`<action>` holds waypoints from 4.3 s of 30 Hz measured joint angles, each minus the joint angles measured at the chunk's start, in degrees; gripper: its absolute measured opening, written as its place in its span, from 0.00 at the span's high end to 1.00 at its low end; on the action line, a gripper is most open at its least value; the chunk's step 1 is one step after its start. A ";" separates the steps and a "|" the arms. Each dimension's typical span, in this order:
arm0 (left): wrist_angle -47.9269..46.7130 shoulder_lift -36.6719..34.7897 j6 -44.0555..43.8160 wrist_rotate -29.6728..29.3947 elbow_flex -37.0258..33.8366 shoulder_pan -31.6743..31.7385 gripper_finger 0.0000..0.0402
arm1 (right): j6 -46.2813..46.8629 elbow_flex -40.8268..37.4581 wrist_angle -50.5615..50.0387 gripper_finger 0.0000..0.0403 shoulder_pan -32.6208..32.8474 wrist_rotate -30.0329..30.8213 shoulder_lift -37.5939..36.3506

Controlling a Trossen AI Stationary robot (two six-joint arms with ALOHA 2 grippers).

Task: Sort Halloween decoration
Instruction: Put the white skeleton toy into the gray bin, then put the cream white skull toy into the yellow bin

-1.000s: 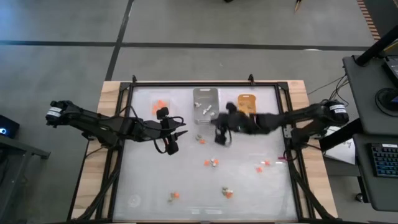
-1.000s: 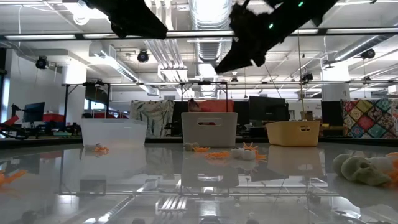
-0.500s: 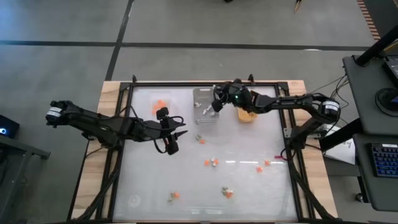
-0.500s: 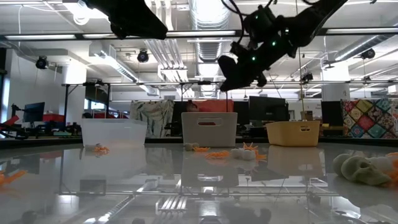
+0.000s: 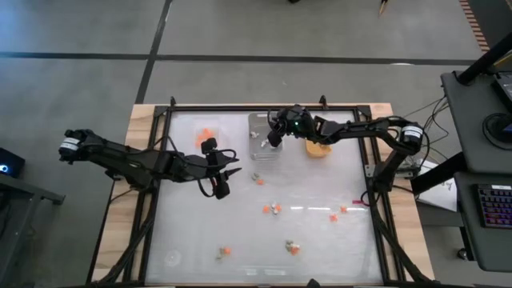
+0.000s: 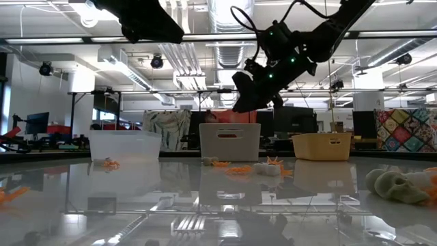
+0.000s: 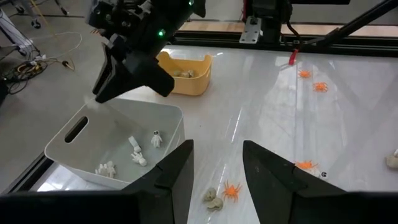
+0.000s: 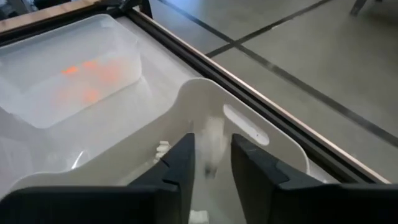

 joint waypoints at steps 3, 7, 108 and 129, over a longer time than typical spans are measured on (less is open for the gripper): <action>-0.01 0.00 0.00 0.00 -0.07 0.01 0.70 | 0.99 0.00 -0.20 0.71 0.00 0.00 -0.71; -0.02 0.00 0.02 0.00 -0.07 0.00 0.70 | 1.74 0.11 -0.67 0.66 0.02 -0.12 -2.28; 63.24 46.45 5.19 4.88 -16.91 6.02 0.59 | -0.26 -14.82 5.37 0.80 33.64 -4.27 -17.20; 63.14 46.14 4.33 4.98 -16.98 6.04 0.62 | 0.77 -14.82 5.54 0.80 33.62 -4.26 -17.14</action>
